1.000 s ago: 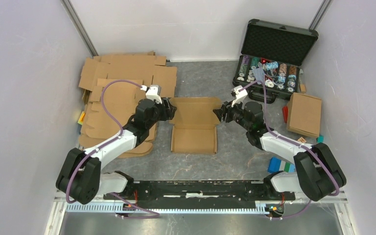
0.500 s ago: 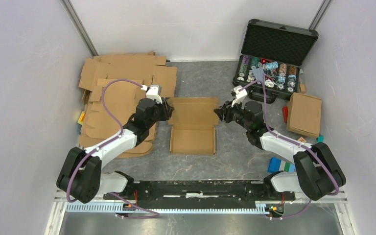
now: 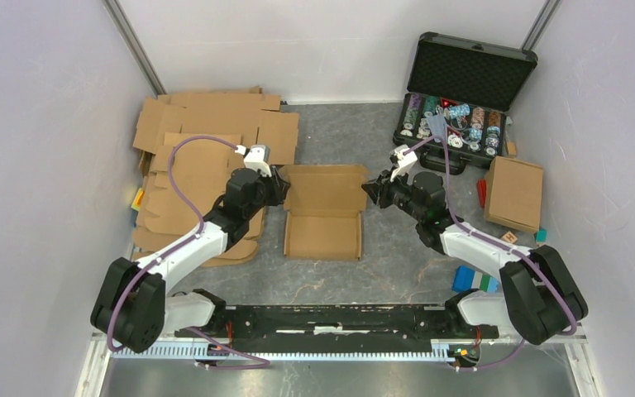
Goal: Fold the paper box
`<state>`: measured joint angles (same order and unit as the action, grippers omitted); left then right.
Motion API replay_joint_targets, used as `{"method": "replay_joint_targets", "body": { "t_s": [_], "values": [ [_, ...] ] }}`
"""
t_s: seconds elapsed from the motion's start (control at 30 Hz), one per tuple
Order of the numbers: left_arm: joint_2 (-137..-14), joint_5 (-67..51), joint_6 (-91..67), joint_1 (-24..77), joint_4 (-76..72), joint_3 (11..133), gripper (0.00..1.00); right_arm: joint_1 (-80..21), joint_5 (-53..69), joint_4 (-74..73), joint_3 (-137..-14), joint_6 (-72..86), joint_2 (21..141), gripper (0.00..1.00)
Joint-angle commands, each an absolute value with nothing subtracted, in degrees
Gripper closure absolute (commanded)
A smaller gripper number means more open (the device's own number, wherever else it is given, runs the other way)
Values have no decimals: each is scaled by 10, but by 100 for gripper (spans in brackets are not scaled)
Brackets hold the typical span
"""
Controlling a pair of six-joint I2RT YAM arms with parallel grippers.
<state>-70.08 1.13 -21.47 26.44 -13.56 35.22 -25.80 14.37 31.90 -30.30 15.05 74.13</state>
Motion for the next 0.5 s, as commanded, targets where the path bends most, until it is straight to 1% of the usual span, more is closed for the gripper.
{"method": "replay_joint_targets", "body": {
  "t_s": [0.0,0.13,0.3,0.47],
  "values": [
    [-680,3,-208,265,-147,349,74,-272,139,311,-327,147,718,77],
    [-678,3,-211,265,-143,349,81,-283,119,288,-337,136,709,82],
    [-678,3,-210,268,-140,348,84,-292,106,273,-346,135,711,87],
    [-674,9,-210,272,-137,342,86,-313,58,248,-360,141,713,91]
  ]
}}
